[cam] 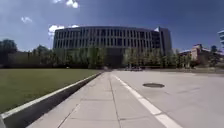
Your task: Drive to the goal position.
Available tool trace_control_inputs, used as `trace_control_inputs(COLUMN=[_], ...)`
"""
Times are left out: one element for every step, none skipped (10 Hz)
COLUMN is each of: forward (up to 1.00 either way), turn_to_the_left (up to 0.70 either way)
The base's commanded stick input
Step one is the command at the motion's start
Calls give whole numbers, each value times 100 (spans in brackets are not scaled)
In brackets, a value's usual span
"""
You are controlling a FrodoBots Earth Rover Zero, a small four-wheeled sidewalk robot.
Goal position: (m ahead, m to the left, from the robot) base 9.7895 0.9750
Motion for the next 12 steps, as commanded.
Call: trace_control_inputs(forward=[70, 70, 70, 70, 70, 70, 70, 70, 70, 70, 70, 70], turn_to_the_left=[3, 3, 3, 3, 3, 3, 3, 3, 3, 3, 3, 3])
